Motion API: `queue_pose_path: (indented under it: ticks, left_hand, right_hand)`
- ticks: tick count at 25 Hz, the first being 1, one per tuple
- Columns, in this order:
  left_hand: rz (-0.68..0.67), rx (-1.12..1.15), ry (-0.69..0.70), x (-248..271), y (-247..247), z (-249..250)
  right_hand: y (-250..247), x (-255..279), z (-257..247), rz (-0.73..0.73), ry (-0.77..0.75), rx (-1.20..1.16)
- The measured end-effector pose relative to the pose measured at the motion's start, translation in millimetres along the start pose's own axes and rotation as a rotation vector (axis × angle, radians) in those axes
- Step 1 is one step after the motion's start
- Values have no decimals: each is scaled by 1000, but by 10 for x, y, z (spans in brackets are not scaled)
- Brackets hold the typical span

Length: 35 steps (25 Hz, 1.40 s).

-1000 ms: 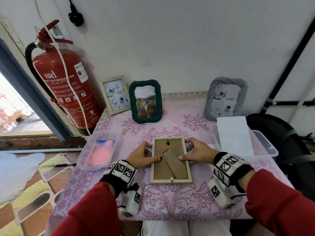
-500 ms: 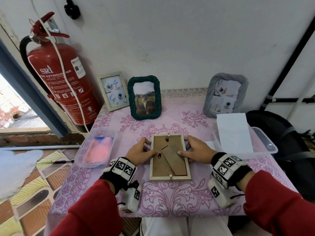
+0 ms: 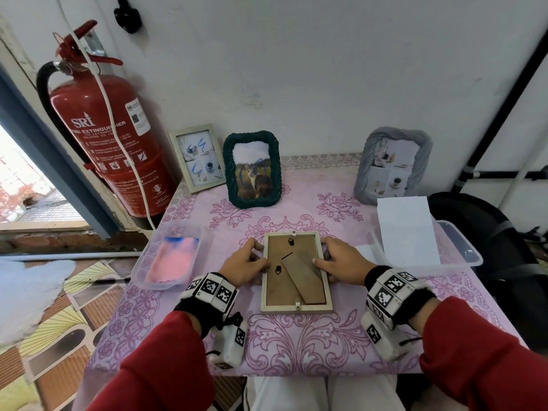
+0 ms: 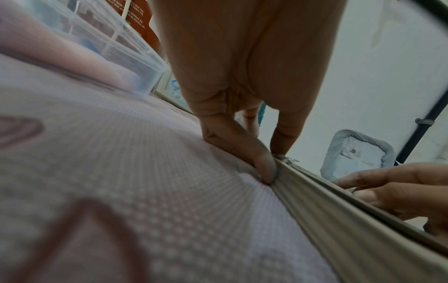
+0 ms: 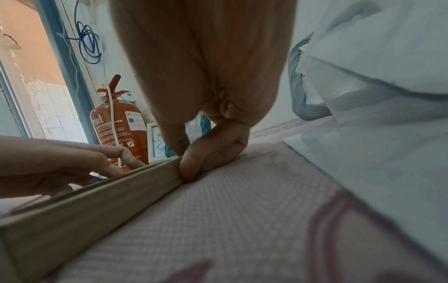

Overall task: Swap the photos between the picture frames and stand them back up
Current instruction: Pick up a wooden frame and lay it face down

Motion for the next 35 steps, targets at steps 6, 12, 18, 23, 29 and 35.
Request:
queue_pose_path:
  ticks: [6, 12, 18, 23, 29, 35]
  left_hand:
    - [-9, 15, -10, 20, 13, 0]
    - [-44, 93, -36, 37, 30, -20]
    - [-79, 189, -30, 98, 58, -32]
    - [-67, 161, -61, 161, 30, -13]
    - [105, -291, 371, 584, -16, 494]
    - [-192, -711, 527, 885, 585, 353]
  right_hand:
    - [-16, -7, 15, 37, 26, -78]
    - [9, 1, 76, 40, 80, -141]
    - [27, 5, 105, 59, 104, -205]
    - [-24, 76, 189, 117, 225, -391]
    - [-415, -170, -80, 201, 11, 93]
    - [-125, -582, -360, -58, -103, 337]
Point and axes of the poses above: each hand's wrist, its own x-axis away from the middle knuckle, its own y-axis out of the palm, z = x × y, the point moved 10 cm from there along -x, towards the middle knuckle, and after that the axes turned 15 degrees about -y, right-handed, at the moved point
